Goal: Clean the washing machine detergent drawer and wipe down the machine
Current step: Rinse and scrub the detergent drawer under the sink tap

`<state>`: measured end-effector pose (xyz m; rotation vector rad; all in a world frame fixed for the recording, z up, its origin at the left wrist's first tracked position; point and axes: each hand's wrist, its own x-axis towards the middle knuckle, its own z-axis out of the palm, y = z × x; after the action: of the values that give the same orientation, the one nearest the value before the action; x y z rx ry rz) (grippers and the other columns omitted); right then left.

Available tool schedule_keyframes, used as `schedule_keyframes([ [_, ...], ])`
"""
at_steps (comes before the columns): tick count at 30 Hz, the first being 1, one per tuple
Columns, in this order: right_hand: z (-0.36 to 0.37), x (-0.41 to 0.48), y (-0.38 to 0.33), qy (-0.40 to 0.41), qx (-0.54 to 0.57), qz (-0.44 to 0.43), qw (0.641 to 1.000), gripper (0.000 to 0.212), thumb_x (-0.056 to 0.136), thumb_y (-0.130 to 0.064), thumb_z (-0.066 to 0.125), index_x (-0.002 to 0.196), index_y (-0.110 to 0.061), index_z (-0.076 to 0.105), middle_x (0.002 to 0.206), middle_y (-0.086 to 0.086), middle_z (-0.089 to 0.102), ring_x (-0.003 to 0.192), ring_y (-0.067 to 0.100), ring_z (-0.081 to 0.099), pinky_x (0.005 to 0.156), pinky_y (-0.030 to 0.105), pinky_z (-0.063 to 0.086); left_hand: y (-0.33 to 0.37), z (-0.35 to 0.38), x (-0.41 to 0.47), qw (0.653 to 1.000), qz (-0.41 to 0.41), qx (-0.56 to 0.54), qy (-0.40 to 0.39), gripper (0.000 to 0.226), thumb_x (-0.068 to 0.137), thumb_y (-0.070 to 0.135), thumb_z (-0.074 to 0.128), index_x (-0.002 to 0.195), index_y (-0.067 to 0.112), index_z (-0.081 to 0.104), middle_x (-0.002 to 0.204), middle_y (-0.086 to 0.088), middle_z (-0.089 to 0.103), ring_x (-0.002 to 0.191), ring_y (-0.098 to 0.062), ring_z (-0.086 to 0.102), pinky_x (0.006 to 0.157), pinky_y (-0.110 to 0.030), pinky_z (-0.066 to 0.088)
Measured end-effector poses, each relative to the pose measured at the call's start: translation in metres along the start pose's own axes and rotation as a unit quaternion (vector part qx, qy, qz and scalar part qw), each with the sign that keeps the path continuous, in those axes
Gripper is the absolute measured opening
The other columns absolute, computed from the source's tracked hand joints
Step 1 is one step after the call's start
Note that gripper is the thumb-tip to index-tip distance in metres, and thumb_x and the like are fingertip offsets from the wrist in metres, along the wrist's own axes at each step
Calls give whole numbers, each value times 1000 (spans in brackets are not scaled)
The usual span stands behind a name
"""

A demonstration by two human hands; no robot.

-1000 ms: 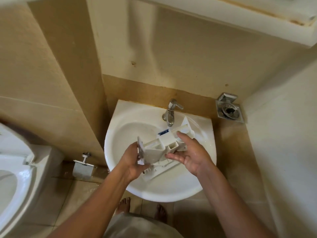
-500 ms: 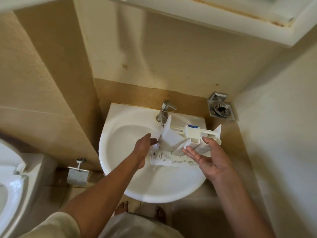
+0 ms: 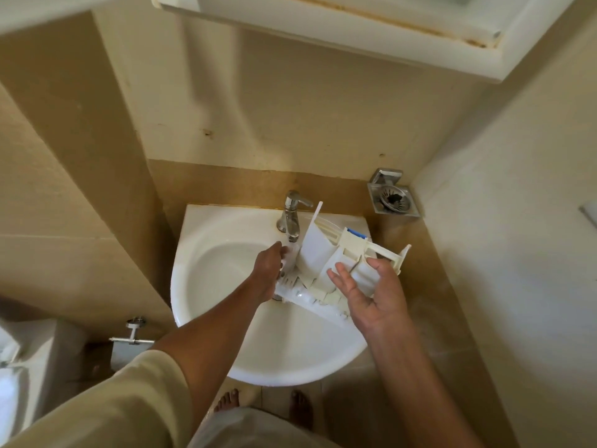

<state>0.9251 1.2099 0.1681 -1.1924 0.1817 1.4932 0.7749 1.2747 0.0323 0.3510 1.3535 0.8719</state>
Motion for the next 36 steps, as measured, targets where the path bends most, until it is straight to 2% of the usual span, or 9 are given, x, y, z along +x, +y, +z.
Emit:
schedule_keyframes([
  [3,-6,2,-1,-29,-9,9,999,23,88,-5,63,110,-9,56,118,31,56,110,57,59,83,47,61,-1,-9,4,1000,-6,4,7,44,103,43,43,128,13,63,130,-9,63,116,-30,58,105,-45,46],
  [6,-14,14,-8,-52,-91,34,994,29,87,-3,64,113,-8,54,118,37,61,104,54,65,72,47,63,-4,-23,4,1000,-29,-9,-5,51,103,50,42,133,13,58,130,-13,63,114,-34,60,99,-48,51],
  [10,-26,26,-14,-86,-193,58,976,34,91,2,51,125,-2,51,111,39,65,101,54,67,85,56,57,-10,-45,-5,997,-60,-46,-26,63,100,62,36,133,12,56,127,-16,63,112,-37,61,86,-47,52],
  [14,-57,37,-10,-137,-250,76,956,48,92,10,41,137,-4,46,119,31,66,106,47,68,86,59,57,-13,-61,-16,992,-74,-88,-54,62,99,66,33,106,13,63,119,-17,62,116,-40,57,99,-52,44],
  [22,-85,44,19,-209,-242,102,942,55,91,16,44,139,-10,48,126,28,65,113,45,65,87,57,57,-23,-71,-21,998,-1,-63,-15,18,99,26,62,117,24,60,118,-8,62,105,-32,59,94,-49,50],
  [26,-88,50,33,-223,-260,101,934,55,92,15,44,141,-12,46,126,26,65,113,45,65,85,56,58,-35,-80,-12,999,19,-26,31,40,88,5,63,127,15,57,123,-18,64,108,-35,63,73,-44,60],
  [29,-87,56,30,-235,-295,105,920,54,94,15,41,136,-17,49,123,23,68,110,45,66,85,58,57,-48,-82,-9,993,2,-13,121,39,86,2,60,123,3,50,114,-23,58,94,-36,62,57,-39,57],
  [33,-70,74,5,-244,-395,88,881,45,99,7,46,136,-17,50,119,18,71,105,40,70,80,58,59,-55,-80,-18,986,-22,-29,165,24,84,15,61,106,6,59,92,-15,55,80,-33,56,73,-46,51],
  [36,-41,89,-25,-269,-496,91,821,44,98,8,48,137,-12,50,119,19,71,100,36,72,73,51,62,-61,-76,-28,983,-50,-63,167,43,81,39,63,116,14,59,106,-17,62,94,-37,63,82,-52,53],
])
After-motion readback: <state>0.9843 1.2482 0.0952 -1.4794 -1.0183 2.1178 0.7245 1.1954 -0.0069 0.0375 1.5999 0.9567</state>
